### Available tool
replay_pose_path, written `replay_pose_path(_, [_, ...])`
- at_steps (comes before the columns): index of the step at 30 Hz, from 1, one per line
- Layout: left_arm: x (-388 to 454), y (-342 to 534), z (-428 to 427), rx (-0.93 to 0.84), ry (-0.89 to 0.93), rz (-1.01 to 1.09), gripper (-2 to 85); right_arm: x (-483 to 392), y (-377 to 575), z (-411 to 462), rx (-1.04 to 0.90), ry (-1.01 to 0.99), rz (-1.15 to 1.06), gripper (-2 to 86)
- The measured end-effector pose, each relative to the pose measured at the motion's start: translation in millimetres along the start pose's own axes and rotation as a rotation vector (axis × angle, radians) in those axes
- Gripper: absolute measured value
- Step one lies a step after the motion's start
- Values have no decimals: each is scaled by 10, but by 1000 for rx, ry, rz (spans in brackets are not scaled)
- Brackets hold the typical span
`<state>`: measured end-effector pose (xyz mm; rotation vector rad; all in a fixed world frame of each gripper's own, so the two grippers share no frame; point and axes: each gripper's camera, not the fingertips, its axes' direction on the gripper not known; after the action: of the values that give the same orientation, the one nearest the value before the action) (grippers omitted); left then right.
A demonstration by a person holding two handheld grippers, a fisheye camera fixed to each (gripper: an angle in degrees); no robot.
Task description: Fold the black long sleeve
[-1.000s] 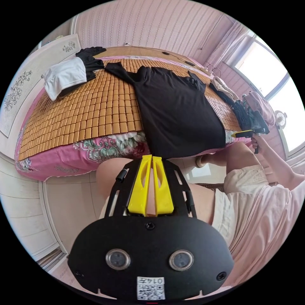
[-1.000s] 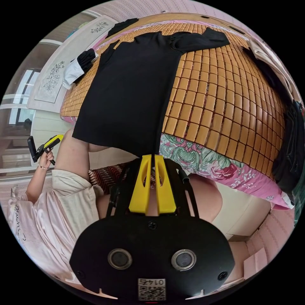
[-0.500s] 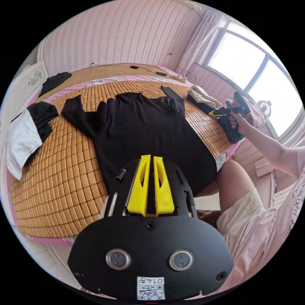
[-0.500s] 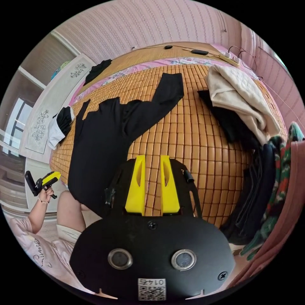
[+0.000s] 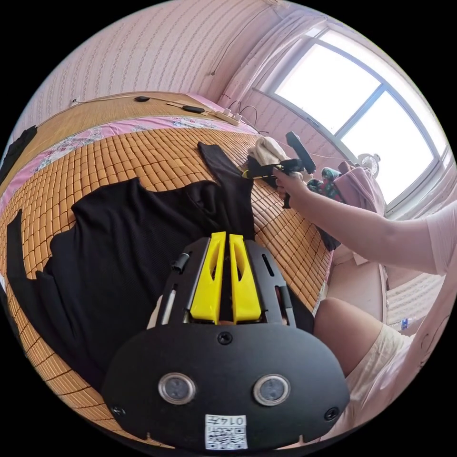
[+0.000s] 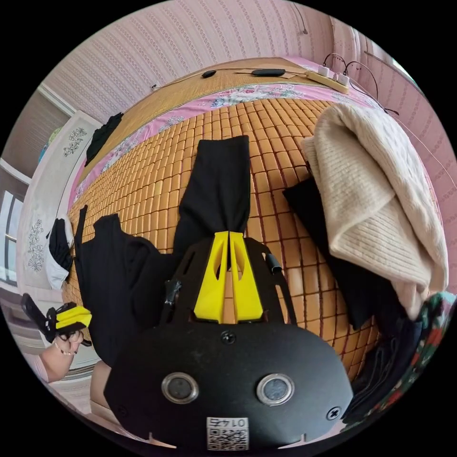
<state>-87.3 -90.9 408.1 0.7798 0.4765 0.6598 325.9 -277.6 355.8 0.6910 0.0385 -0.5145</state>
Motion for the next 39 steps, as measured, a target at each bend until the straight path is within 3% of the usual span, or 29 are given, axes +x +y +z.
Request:
replay_pose_path(6, [106,-324,128,-84,-2,12,-3,-81,1364,-1143,-36,-57,4,-1])
replay_pose_path(10, [163,-634,365,-134,-13,39,7,33,1998,-1600,-20,-79,124,6])
replay_pose_path(20, [280,-1389,1657,-287,-75,107,59,232,1790,-713,-62,48,237,109])
replay_pose_path(24, [237,-1450,2197,-409,-110,76,63,191,1847,-589,-13,51,300,55])
replay_pose_path(28, [161,-1465,2246,-338,-82,55,48,141,2165,-830,-33,18,315,-3])
replay_pose_path(34, [66,-1535,2340,-352,-30,33,40,-547,2867,-1780,-185,341,111,-7])
replay_pose_path(39, [163,-1643,2408,-384,-44,75,40,-347,3073,-2144,-203,380,259,-5])
